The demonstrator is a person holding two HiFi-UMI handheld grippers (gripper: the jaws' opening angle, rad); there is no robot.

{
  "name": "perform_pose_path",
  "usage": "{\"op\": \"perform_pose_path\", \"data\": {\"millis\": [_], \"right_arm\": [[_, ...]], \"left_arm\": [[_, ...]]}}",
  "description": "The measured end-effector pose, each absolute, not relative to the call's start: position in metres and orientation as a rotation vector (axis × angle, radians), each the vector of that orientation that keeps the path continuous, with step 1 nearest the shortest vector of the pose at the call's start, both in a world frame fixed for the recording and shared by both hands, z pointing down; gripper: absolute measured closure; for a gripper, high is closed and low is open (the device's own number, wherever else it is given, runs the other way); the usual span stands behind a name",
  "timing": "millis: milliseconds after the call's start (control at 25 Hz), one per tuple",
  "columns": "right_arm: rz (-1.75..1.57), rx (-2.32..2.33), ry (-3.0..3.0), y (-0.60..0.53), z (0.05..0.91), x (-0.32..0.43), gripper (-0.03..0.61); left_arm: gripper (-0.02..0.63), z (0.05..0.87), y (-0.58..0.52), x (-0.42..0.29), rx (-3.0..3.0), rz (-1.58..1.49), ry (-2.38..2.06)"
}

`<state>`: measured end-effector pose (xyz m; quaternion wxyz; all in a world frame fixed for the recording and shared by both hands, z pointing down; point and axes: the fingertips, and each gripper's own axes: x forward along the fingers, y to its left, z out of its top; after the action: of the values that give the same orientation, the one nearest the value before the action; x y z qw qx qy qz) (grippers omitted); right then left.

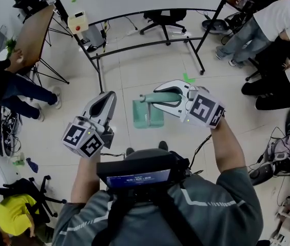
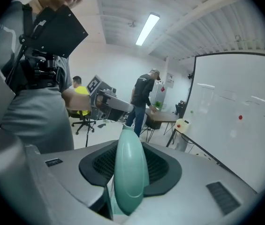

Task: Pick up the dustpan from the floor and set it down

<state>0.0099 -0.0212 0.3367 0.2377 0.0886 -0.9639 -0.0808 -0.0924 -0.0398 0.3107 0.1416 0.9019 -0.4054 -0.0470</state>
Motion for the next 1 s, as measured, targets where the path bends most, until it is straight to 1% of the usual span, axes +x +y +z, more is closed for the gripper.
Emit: {"op": "perform_pose_path", "data": {"millis": [400, 720, 1000], "right_arm": [[-0.227, 0.254, -2.654, -0.018, 0.333, 0.002, 0.419], [-0.211, 0.288, -2.660, -0.023, 0.330, 0.007, 0.420], [-0.210, 0.322, -2.652, -0.021, 0.334, -0.005, 0.420]], "left_arm": [[0.588, 0.315, -0.026, -0.103, 2.620, -0.113, -1.171], [0.586, 0.311, -0.029, -0.108, 2.594, -0.175, -1.187], [0.584, 0.321, -0.029, -0.126, 2.608, -0.181, -1.178]]}}
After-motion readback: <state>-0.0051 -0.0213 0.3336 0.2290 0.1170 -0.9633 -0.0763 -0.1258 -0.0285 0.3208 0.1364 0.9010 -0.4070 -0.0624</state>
